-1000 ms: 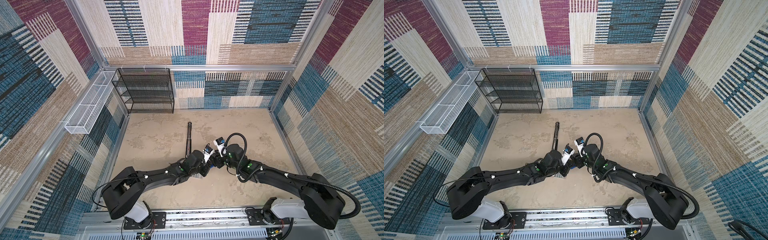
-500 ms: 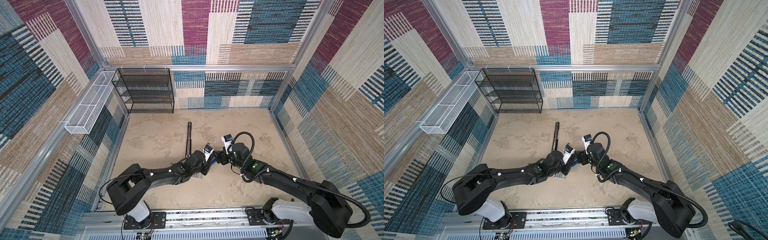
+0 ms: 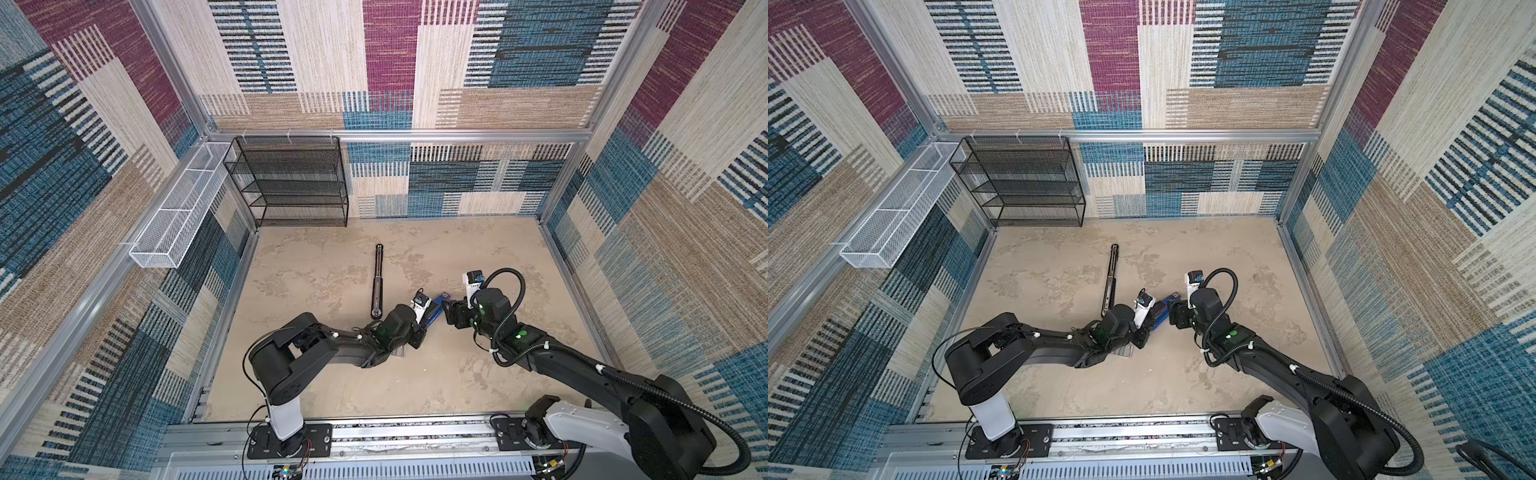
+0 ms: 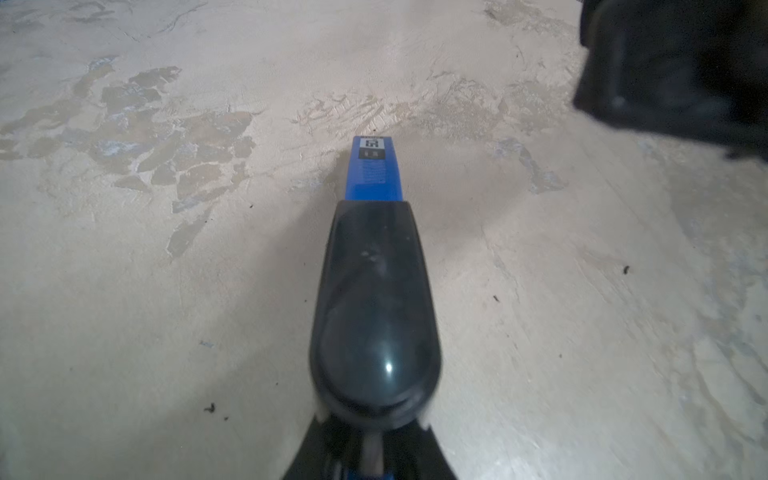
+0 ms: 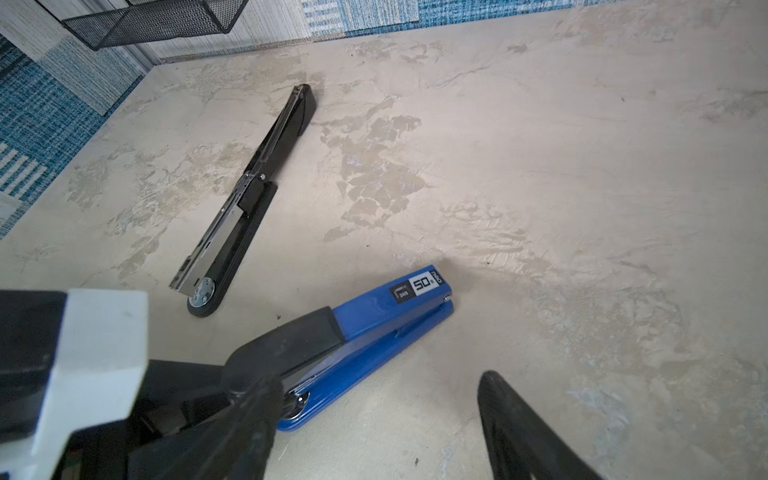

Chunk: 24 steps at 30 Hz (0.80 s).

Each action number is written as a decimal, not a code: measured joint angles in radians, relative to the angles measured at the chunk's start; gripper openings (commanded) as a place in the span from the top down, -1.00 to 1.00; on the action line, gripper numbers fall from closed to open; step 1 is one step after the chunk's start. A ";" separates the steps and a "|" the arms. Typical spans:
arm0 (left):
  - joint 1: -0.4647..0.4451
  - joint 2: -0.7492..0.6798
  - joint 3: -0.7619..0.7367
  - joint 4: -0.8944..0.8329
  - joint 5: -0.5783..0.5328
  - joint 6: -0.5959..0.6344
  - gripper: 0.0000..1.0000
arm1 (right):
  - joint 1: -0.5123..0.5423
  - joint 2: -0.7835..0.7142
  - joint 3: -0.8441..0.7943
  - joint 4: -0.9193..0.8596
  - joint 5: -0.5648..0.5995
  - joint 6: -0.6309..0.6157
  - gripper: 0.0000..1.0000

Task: Load the staples into the stapler

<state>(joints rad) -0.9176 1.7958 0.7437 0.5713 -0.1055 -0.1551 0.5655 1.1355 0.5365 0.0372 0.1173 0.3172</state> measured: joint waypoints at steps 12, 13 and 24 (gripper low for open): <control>-0.008 -0.105 -0.037 -0.095 0.004 -0.026 0.07 | -0.017 -0.001 0.003 -0.005 0.021 0.000 -0.56; -0.008 -0.124 -0.033 -0.122 0.005 -0.027 0.04 | -0.018 -0.002 0.004 -0.007 0.021 0.000 -0.56; 0.002 -0.161 0.262 -0.560 0.011 -0.029 -0.22 | -0.023 -0.046 0.006 -0.031 -0.013 0.026 -0.56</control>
<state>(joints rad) -0.9161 1.6352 1.0061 0.0116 -0.0948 -0.1841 0.5426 1.0893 0.5430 0.0059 0.1047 0.3428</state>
